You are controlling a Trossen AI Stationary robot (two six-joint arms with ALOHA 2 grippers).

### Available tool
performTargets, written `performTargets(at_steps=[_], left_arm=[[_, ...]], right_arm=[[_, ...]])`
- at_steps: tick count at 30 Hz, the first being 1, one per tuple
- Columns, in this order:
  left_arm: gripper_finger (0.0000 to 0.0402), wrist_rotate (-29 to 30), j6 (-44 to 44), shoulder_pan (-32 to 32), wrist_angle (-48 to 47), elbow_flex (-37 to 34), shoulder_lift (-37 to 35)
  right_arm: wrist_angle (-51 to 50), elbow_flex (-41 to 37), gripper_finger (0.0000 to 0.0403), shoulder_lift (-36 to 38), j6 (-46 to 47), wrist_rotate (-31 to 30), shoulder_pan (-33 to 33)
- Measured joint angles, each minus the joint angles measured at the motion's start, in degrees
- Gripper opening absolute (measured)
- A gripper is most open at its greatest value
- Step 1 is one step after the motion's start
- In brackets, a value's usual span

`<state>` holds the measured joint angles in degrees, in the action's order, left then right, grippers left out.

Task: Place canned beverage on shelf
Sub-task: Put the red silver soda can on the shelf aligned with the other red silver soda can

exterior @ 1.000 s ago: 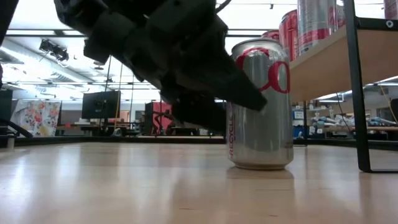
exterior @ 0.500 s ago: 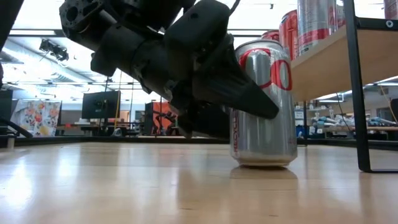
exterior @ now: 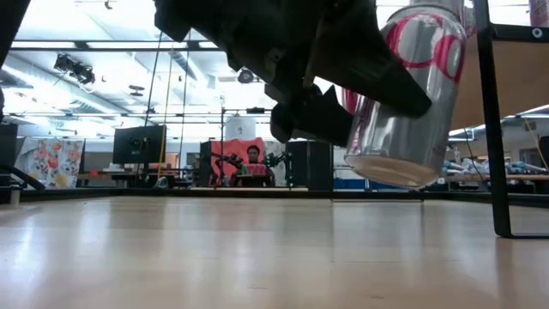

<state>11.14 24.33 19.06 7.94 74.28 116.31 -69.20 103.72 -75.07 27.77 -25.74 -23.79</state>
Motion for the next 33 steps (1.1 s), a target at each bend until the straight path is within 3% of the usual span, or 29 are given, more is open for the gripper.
performTargets(at_steps=[7, 12, 22, 33], left_arm=[[0.0319, 1.00, 3.18, -0.19, -1.48, 0.48, -2.14], [0.0319, 1.33, 3.99, -0.10, -13.95, 7.69, -3.76], [0.0318, 5.46, 1.80, -1.82, -28.63, 23.39, -3.64], [0.0318, 9.22, 3.06, -4.27, -16.98, 24.72, -1.92]], right_arm=[[-0.50, 0.00, 0.0348, 1.28, -2.05, 0.15, -0.06], [-1.32, 0.00, 0.0348, 2.43, -4.12, 0.31, -0.07], [-1.26, 0.00, 0.0348, 3.28, -7.35, 0.33, -0.07], [2.56, 0.00, 0.0348, 5.54, -10.66, -3.72, -0.95]])
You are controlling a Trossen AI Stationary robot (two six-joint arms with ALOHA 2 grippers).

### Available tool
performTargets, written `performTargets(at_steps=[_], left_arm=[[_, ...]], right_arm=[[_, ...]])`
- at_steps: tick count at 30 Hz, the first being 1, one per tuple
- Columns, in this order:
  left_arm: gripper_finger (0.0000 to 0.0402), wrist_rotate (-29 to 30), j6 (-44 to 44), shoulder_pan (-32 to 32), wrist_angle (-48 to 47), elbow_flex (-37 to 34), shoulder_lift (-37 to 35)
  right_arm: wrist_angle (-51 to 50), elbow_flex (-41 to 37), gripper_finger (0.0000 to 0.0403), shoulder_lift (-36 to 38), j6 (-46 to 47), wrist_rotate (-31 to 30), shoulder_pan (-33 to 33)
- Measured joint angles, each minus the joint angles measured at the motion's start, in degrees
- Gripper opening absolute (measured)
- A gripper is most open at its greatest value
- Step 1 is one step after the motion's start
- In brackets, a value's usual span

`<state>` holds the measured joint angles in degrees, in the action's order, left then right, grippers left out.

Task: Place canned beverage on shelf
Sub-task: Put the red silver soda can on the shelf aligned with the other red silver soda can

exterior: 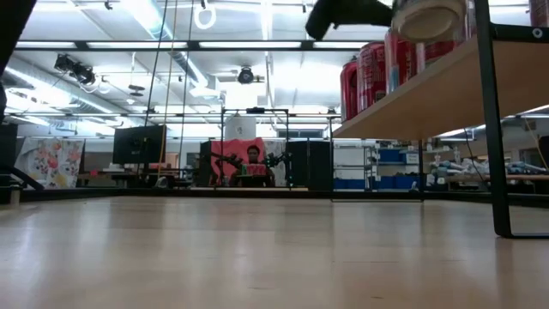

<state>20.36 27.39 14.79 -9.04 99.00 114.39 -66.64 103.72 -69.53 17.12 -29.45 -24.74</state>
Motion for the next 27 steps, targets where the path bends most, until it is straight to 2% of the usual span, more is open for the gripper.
performTargets(at_steps=[3, 9, 15, 18, 27], left_arm=[[0.0318, 0.02, 0.00, 0.01, 3.00, 0.15, 0.91], [0.0318, -0.09, 0.03, 0.76, 2.76, -0.01, 2.47], [0.0318, 0.55, -0.07, 1.74, 9.42, 0.07, 4.71], [0.0318, 2.68, -1.42, 2.40, 8.74, -0.02, 5.31], [0.0318, 2.74, -3.88, 2.99, 9.62, 0.04, 7.21]], right_arm=[[1.68, 0.00, 0.0348, 1.44, -1.07, -0.22, -0.08], [2.18, 0.00, 0.0348, 3.37, -1.28, -0.66, -0.04], [2.31, 0.00, 0.0348, 3.59, -1.90, -0.42, -0.04], [2.31, 0.00, 0.0348, 3.49, -1.92, 0.39, -0.06], [2.39, 0.00, 0.0348, 3.42, -2.33, 0.98, -0.04]])
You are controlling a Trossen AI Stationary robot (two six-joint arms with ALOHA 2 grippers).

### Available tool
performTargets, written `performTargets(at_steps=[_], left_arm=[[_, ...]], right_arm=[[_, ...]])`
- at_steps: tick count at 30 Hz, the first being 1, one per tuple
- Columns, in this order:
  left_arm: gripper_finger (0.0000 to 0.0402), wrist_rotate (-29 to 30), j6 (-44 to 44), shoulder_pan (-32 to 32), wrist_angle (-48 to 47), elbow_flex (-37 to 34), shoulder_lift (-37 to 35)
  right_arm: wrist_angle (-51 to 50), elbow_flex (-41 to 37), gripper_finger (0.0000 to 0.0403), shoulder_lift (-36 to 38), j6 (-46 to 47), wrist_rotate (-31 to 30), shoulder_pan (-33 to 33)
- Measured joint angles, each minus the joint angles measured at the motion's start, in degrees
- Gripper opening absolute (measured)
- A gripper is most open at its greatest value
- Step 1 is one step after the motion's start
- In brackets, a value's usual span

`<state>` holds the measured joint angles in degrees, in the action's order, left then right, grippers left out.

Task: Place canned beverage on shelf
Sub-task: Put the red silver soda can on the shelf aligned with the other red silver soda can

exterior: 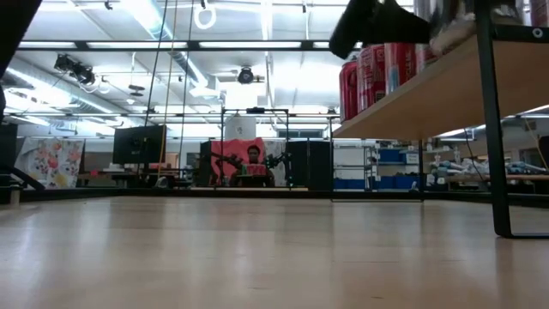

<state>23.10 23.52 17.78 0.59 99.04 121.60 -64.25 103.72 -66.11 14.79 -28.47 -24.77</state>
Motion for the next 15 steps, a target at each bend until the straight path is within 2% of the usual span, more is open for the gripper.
performTargets(at_steps=[15], left_arm=[[0.0352, -0.08, 2.65, -0.28, 2.03, 0.04, 1.23]], right_arm=[[0.17, 0.00, 0.0348, -0.11, -0.02, 1.50, 0.00]])
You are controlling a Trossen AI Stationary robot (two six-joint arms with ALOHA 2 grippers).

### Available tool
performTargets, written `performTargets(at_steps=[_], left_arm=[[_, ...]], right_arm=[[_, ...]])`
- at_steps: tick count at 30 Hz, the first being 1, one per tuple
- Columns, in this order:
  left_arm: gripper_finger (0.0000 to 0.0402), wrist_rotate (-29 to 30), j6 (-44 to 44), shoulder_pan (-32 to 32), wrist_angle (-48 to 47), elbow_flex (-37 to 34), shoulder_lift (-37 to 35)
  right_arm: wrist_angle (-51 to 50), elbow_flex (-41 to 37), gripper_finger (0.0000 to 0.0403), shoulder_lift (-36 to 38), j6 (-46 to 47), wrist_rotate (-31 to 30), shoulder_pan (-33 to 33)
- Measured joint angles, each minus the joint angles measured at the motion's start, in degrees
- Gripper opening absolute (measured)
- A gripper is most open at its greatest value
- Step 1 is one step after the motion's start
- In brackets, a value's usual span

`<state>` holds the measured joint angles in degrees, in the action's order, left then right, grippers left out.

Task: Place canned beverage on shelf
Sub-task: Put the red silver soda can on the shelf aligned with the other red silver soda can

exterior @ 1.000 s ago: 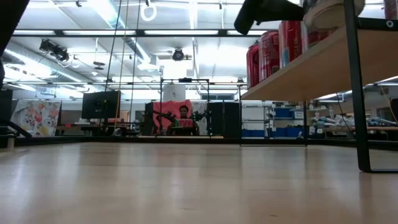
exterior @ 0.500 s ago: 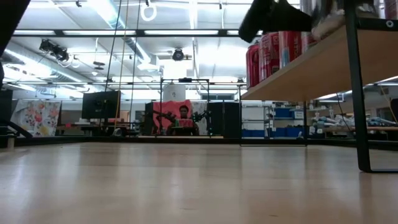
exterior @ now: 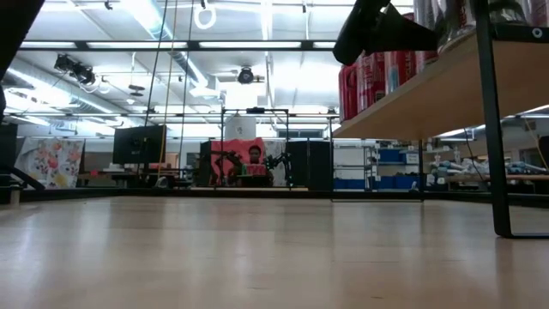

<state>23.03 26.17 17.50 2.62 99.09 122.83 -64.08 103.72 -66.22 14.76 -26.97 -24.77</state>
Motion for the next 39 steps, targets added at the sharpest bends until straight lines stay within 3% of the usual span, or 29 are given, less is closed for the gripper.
performTargets(at_steps=[39], left_arm=[[0.0351, -1.27, 3.05, -0.91, 1.06, -0.09, 0.01]], right_arm=[[-1.33, 0.00, 0.0348, -0.20, 0.68, 2.23, 0.00]])
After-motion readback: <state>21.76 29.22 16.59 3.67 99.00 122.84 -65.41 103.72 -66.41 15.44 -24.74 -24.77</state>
